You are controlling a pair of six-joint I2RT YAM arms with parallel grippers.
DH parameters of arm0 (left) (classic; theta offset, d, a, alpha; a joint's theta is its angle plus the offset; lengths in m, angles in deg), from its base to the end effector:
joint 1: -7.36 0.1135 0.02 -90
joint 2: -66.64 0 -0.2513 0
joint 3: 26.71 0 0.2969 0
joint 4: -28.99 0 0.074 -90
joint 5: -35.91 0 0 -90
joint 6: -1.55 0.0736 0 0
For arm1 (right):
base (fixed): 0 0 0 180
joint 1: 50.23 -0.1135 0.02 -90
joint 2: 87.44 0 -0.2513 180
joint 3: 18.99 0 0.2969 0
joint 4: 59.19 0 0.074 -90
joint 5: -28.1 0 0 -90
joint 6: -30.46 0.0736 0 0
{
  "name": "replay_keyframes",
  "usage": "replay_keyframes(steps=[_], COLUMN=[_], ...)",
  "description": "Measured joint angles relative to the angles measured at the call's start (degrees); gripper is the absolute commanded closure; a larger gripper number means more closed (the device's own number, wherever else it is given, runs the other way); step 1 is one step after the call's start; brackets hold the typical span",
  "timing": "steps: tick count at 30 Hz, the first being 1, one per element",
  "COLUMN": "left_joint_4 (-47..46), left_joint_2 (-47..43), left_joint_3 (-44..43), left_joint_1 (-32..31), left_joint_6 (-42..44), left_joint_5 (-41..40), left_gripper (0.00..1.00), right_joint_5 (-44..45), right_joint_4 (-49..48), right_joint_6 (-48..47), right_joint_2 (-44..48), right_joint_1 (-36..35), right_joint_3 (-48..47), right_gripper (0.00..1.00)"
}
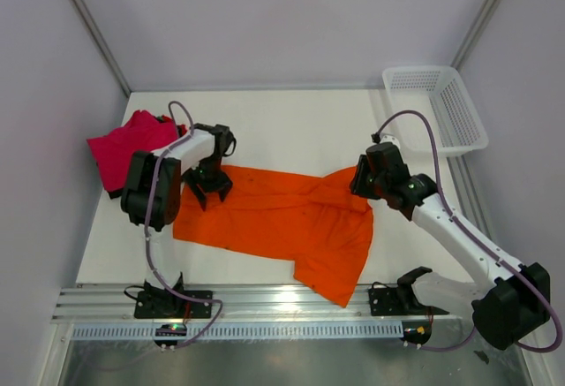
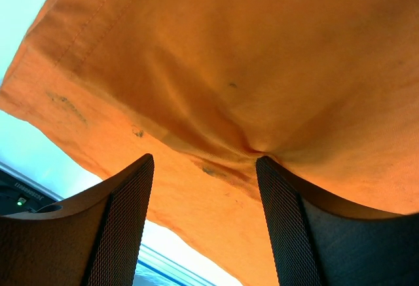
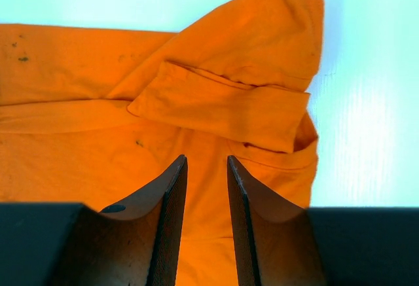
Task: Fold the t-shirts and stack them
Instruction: Fold the flattened tshirt in 1/3 of the way
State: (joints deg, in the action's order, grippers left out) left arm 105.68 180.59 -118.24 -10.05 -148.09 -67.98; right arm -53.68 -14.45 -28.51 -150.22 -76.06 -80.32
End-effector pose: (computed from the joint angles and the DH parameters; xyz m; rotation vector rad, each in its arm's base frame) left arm 0.3616 -0.0949 0.0863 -1.0825 2.8863 0.4467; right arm 0.2778 0.1228 0.2235 0.1772 2.3813 0.3061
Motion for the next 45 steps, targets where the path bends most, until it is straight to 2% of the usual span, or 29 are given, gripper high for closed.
replay_keyframes(steps=[10,12,16,23,26,30,33,37,40,45], left_joint_4=[-0.2,-1.0,-4.3,-10.3,-11.7,-12.1,-12.2,-12.9,-13.0,-12.9], left_joint_2=[-0.4,-1.3,-6.4,-14.8,-15.2,-15.2,-15.1,-15.1,-15.1,-15.1], left_joint_3=[-0.1,-0.1,-0.1,-1.3,-1.6,-1.9,-2.3,-2.4,-2.4,-2.4], left_joint_1=[1.9,2.0,2.2,2.3,2.3,2.3,2.3,2.3,2.3,2.3], left_joint_6=[1.3,2.0,4.7,9.4,10.0,10.6,10.5,10.4,10.4,10.6], left_joint_5=[-1.7,-2.2,-2.0,1.5,2.7,4.1,5.1,6.1,6.3,5.6], left_gripper=[0.32,0.31,0.3,0.3,0.3,0.3,0.29,0.29,0.29,0.29], right_joint_5=[-0.4,-1.6,-8.0,-19.4,-23.0,-23.4,-20.0,-7.9,3.8,17.4], right_joint_4=[0.3,0.1,-2.4,1.0,4.4,8.0,9.0,9.9,11.3,13.0], right_joint_6=[-1.2,-1.3,-2.6,-10.1,-12.1,-11.2,-8.9,-7.1,-9.9,-16.8], right_joint_2=[0.2,1.1,7.0,16.2,18.1,19.7,17.8,10.7,3.0,-5.8], right_joint_1=[0.0,0.0,0.0,-0.5,-3.4,-11.9,-18.5,-29.3,-35.8,-43.0], right_joint_3=[-0.9,-0.9,1.0,2.4,3.6,3.9,2.8,-0.9,-6.5,-13.1], right_gripper=[0.65,0.61,0.52,0.52,0.51,0.51,0.51,0.51,0.51,0.51])
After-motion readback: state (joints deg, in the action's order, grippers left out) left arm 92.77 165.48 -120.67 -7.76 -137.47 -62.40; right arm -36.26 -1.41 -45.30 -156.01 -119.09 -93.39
